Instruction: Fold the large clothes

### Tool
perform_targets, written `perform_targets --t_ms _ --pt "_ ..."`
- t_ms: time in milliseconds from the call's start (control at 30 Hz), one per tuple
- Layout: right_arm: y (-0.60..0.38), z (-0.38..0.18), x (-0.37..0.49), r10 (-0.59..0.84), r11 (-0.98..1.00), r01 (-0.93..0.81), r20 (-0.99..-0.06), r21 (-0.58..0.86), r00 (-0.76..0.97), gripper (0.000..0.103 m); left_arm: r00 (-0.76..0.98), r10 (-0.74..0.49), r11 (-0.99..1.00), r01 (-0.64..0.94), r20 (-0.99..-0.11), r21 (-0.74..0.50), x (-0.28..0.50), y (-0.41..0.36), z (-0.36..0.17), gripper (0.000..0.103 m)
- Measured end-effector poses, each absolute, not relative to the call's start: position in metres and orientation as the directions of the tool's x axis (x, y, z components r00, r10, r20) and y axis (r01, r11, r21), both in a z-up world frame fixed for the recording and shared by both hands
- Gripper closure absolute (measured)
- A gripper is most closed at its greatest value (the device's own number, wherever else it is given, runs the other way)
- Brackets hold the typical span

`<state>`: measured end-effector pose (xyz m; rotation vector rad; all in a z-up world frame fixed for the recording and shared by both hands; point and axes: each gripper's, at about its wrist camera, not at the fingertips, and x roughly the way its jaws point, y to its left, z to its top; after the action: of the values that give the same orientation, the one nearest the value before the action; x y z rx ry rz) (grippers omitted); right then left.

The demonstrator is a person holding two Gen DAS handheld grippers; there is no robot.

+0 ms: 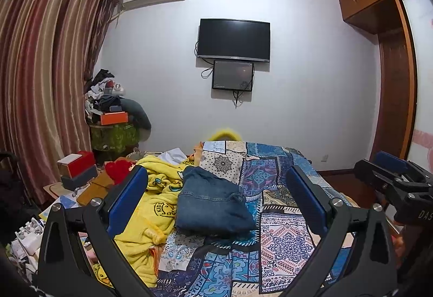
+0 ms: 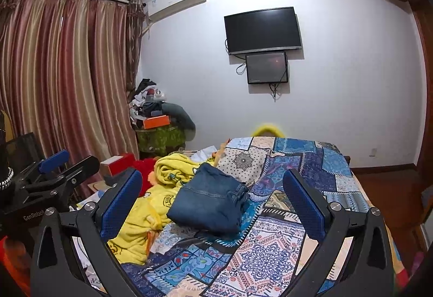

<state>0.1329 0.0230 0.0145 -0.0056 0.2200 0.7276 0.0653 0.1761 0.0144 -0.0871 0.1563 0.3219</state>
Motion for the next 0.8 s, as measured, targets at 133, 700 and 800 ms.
perform_targets --t_ms 133,700,800 --pt "0.022 0.014 0.133 0.658 0.749 -0.658 -0.200 0.078 0.726 0.000 0.937 0.307 0.946 -0.319 -0.166 -0.056 0.067 0.175 0.014 0.001" --pt "0.017 0.012 0.134 0.654 0.753 -0.651 -0.212 0.091 0.726 0.000 0.944 0.282 0.956 -0.292 -0.173 -0.036 0.072 0.164 0.013 0.000" --pt "0.015 0.012 0.135 0.652 0.756 -0.648 -0.210 0.095 0.729 0.000 0.948 0.264 0.961 -0.275 -0.180 -0.038 0.074 0.163 0.013 0.000"
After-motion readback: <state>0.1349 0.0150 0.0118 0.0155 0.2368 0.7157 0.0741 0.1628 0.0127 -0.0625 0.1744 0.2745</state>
